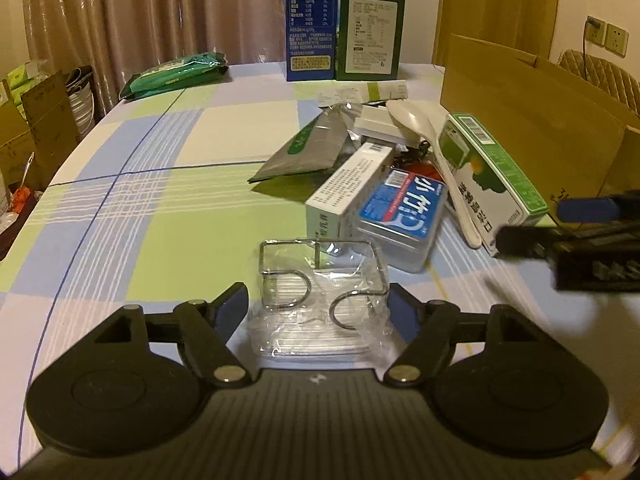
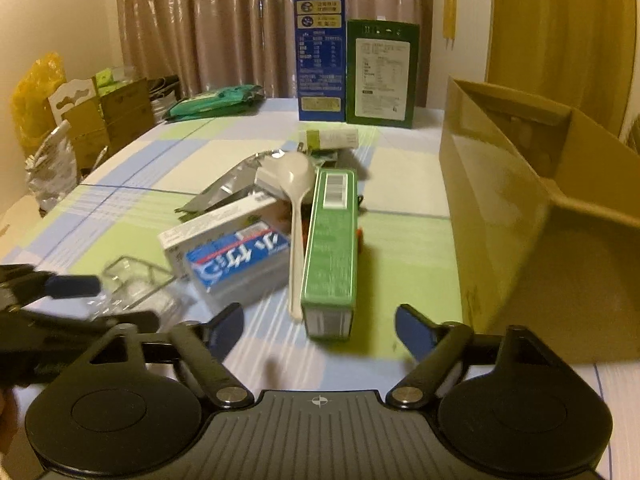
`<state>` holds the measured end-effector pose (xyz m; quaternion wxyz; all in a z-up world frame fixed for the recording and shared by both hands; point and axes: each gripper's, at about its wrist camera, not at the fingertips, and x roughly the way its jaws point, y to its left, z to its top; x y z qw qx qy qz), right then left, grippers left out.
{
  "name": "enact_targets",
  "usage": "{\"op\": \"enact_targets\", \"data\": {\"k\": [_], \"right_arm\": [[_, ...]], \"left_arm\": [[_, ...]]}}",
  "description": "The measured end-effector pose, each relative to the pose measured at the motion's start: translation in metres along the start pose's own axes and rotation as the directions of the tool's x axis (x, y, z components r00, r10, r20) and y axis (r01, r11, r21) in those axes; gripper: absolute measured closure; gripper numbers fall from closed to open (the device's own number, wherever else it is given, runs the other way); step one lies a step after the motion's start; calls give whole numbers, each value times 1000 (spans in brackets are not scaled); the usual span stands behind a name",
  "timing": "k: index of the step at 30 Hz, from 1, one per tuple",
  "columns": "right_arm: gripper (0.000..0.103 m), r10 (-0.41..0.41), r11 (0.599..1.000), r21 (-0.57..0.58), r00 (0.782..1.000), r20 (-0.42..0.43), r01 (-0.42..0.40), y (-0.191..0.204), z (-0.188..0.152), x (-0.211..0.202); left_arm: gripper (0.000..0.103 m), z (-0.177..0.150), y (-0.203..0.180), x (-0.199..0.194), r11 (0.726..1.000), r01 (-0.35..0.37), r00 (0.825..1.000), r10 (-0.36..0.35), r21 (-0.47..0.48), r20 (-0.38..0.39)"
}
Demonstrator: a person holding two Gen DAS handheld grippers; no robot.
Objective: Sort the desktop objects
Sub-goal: 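Grasp the clear hook box with the left tool while the right tool grasps the green box, then carry the clear hook box and green box over the cardboard box with both tools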
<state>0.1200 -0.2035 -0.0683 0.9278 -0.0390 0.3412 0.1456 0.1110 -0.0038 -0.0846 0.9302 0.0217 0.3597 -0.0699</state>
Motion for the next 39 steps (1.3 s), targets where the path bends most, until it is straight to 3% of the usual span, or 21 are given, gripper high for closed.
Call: {"op": "enact_targets", "data": {"k": [3,5,7,10,17,23,24,25,27,32,34,39], "right_arm": [[41,-23,1000,7,1000,12,23,-1,7,13],[63,-31,999,19,999,15,31,-3,9,18],[76,-29,999,36,999,12,29,-7,10,21],[76,-32,999,37,999,4,32,-8,8,16],[76,-51,998,38,997,-60,53,-6,-9,-21],[76,-87,996,24,994,-67,88,-5,-34,-51],[71,-87,996,18,994,-63,89,-5,-36,-51],[51,-91,996,10,994,-59,92,-4,-36,-50],[30,-99,995,6,994,-39,99,-5,-38,-48],[30,-90,996,15,994,-54,91,-8,-38,-35],[30,-84,996,19,995,-59,86,-8,-38,-29],[30,-74,997,31,996,-60,75,-12,-36,-20]], "left_arm": [[31,1,2,3,1000,5,1000,-5,-8,5],[31,1,3,5,1000,8,1000,-8,-12,7],[31,1,3,7,1000,7,1000,-7,-14,8],[31,2,2,9,1000,8,1000,-8,-20,3],[36,-3,-5,-3,1000,4,1000,-3,15,-15],[32,-12,-17,-14,998,5,1000,-5,63,-4],[21,-13,-17,-13,998,4,1000,-4,65,-6],[16,-13,-17,-12,998,-3,1000,3,62,-2],[16,-12,-17,-9,998,-11,1000,11,63,4],[19,-9,-15,7,999,-8,1000,8,49,-2],[29,-8,-15,12,999,-13,1000,13,47,1],[39,-8,-16,12,998,-15,1000,15,58,1]]}}
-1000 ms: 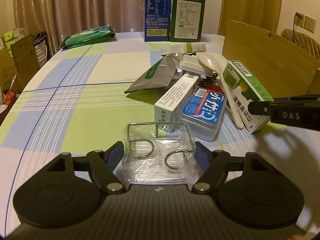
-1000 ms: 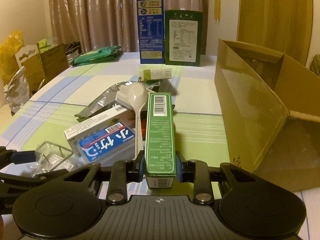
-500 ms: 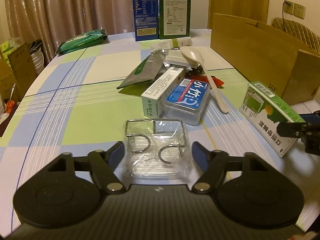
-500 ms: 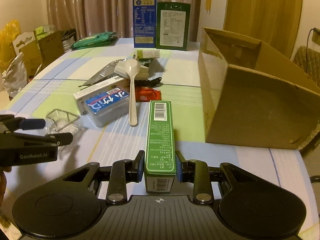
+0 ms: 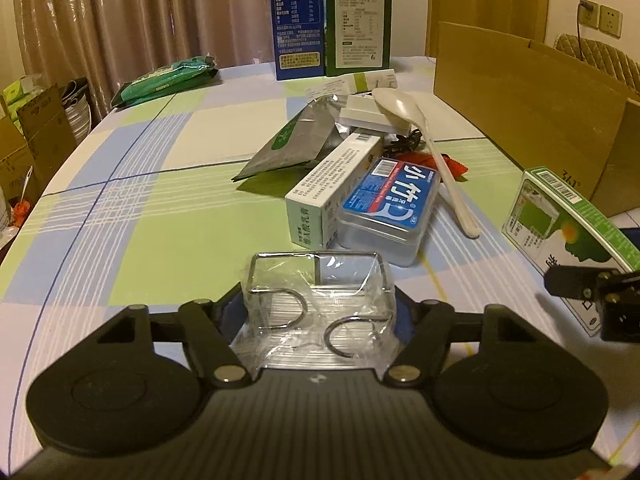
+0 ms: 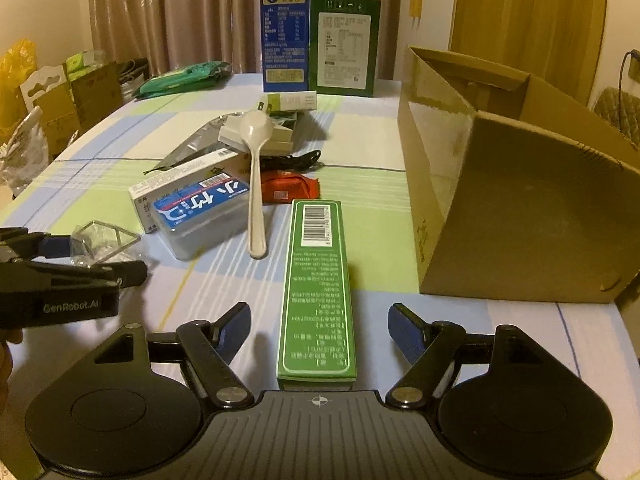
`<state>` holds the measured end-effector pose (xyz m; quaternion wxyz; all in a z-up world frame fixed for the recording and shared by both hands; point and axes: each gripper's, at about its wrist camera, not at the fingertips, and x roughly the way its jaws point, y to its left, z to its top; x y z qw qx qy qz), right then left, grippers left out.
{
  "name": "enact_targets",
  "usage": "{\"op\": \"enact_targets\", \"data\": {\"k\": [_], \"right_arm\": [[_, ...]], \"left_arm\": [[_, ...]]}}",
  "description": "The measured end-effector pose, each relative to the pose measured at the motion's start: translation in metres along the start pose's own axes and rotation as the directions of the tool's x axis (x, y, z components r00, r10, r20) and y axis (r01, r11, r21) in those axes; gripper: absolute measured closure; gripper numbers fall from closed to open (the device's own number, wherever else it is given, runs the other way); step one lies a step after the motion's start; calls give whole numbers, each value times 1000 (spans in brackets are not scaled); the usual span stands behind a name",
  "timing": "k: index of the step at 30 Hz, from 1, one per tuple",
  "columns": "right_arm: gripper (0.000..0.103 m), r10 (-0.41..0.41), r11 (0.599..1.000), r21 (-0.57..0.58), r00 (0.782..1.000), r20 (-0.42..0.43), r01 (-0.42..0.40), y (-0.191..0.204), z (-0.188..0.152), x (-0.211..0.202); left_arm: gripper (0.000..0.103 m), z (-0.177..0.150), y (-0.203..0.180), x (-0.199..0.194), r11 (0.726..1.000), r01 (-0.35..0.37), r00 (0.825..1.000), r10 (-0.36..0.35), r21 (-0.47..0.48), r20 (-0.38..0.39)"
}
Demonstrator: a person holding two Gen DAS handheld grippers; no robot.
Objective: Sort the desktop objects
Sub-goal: 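Carry the clear hook box and green box over the cardboard box with both tools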
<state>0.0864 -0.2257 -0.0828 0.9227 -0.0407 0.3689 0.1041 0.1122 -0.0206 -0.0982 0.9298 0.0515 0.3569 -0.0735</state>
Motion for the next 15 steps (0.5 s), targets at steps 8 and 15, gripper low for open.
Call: {"op": "enact_targets", "data": {"k": [8,15], "right_arm": [[62,6,1000,-26,1000,-12,-6,6,6,12],[76,6,1000,-3,999,-37,-6,3,6,15]], "left_arm": [[41,0,-2,-5,999,35,999,-35,-16,-5],[42,0,-7,-9,999,49,999,-49,-6,-8]]}}
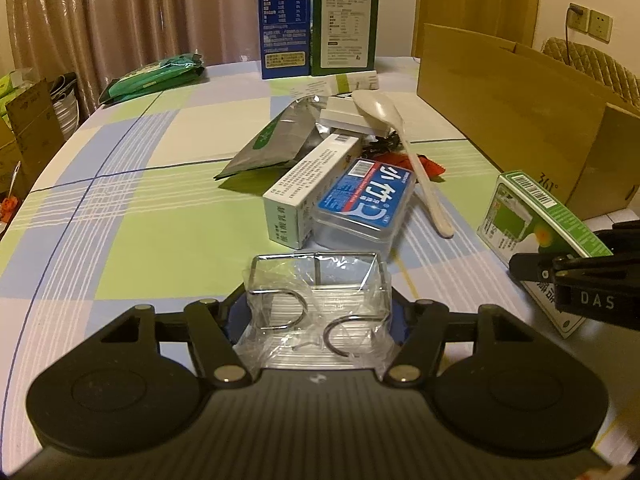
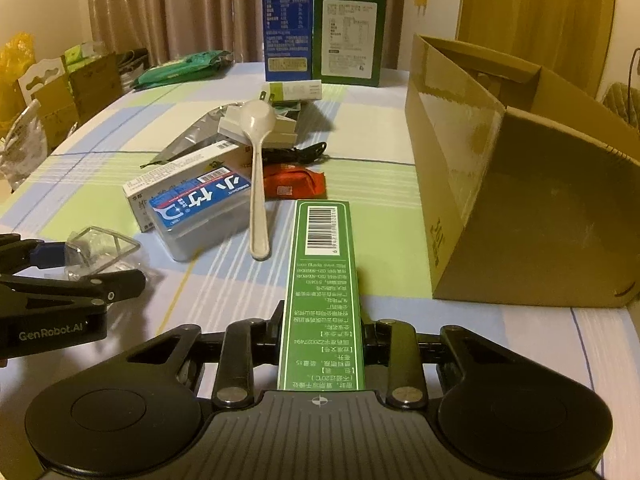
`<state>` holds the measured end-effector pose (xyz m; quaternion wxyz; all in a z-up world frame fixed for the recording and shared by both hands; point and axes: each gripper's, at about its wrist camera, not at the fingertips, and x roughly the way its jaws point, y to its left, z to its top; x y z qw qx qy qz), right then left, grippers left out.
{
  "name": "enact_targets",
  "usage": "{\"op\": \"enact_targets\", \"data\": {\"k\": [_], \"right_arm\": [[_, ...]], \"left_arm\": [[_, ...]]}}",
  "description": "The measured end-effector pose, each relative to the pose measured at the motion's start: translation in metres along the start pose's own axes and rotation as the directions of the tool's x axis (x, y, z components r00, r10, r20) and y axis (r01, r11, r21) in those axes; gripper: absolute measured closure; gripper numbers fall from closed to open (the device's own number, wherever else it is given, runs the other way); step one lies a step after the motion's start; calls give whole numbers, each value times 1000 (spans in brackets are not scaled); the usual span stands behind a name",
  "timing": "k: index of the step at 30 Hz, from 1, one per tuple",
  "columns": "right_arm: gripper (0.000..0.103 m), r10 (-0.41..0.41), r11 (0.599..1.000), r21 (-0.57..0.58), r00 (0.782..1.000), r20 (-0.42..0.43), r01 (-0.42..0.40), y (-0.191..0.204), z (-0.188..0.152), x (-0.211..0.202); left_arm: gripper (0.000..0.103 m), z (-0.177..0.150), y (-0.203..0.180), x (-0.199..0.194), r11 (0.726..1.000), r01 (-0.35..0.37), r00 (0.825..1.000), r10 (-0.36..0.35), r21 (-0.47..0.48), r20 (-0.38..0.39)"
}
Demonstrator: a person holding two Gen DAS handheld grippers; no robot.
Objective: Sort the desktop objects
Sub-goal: 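Carry the clear hook box and green box over the cardboard box with both tools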
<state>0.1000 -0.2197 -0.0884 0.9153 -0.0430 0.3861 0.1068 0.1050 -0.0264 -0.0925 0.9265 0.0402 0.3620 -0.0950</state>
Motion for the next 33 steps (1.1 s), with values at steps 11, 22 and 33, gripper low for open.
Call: {"op": "enact_targets", "data": {"k": [11,22,33], "right_arm": [[76,-4,1000,7,998,65,4,-1,4,-47],[76,-69,994,95,983,170,54,-36,29,-126],[76,-180,974,171,960,212,145,-128,75,-154]], "left_arm": [[42,10,-18,-36,998,19,999,-22,62,42],[42,38,-58,-96,996,60,993,-67,68,99],[42,117,-135,-90,973,183,965,-205,141,161]]}}
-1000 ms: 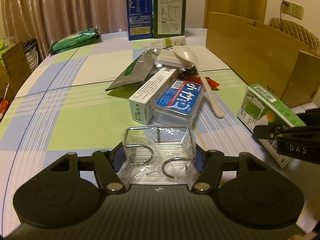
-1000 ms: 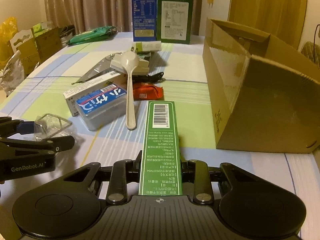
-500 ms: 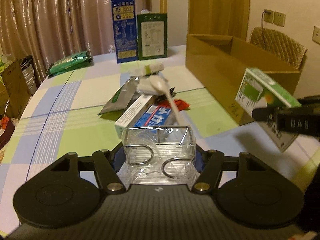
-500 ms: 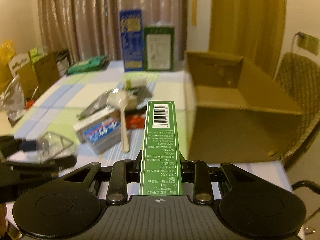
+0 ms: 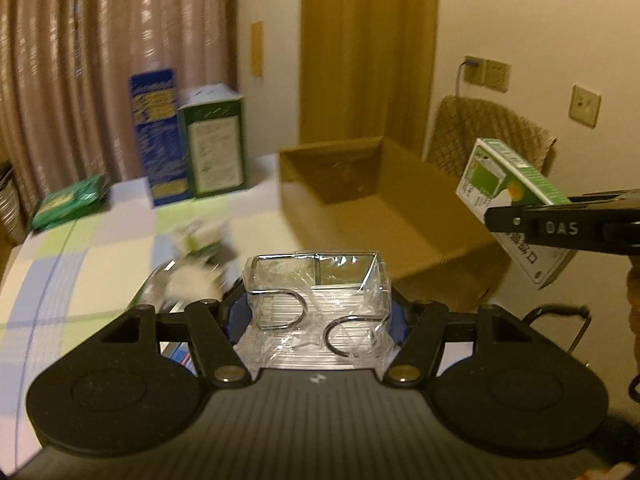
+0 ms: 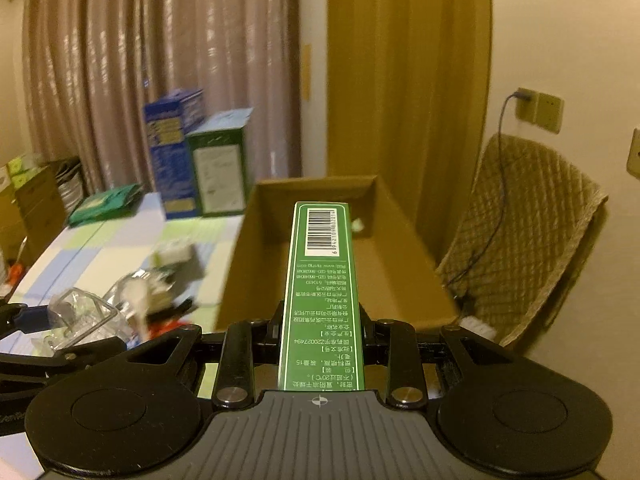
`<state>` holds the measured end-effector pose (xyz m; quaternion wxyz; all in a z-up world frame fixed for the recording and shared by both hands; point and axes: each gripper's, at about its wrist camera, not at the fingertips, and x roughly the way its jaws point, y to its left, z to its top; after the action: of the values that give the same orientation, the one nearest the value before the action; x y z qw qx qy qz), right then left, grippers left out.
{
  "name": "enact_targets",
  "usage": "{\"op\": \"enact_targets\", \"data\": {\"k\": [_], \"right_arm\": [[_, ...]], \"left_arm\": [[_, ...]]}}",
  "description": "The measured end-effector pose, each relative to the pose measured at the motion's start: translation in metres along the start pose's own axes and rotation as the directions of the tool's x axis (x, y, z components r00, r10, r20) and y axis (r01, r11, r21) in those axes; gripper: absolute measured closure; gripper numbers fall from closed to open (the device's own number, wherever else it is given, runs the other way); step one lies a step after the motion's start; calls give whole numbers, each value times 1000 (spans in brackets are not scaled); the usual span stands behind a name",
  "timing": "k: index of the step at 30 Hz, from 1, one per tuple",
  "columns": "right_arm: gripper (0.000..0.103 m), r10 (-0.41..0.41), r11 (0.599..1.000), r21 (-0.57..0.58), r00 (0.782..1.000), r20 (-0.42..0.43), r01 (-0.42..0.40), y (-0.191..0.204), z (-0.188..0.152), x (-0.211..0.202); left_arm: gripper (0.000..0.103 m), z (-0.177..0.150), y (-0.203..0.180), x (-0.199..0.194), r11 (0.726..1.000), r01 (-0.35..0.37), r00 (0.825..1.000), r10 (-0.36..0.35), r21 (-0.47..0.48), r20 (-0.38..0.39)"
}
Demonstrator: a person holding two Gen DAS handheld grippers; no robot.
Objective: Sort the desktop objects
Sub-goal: 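Carry the clear hook box and green box over the cardboard box with both tools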
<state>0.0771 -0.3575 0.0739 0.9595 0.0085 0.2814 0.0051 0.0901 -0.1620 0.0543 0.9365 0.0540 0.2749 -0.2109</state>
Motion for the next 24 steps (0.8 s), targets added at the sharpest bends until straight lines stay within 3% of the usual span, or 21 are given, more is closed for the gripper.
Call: {"op": "enact_targets", "data": {"k": [10,24], "right_arm": [[76,-4,1000,22,1000,-12,4,-48,41,52],[76,6,999,46,998,-56,-3,-68,40,100]], "left_arm": [[42,59,-34,70,996,67,997,-70,57,45],[40,63,-39,124,992,119,992,-120,36,31]]}}
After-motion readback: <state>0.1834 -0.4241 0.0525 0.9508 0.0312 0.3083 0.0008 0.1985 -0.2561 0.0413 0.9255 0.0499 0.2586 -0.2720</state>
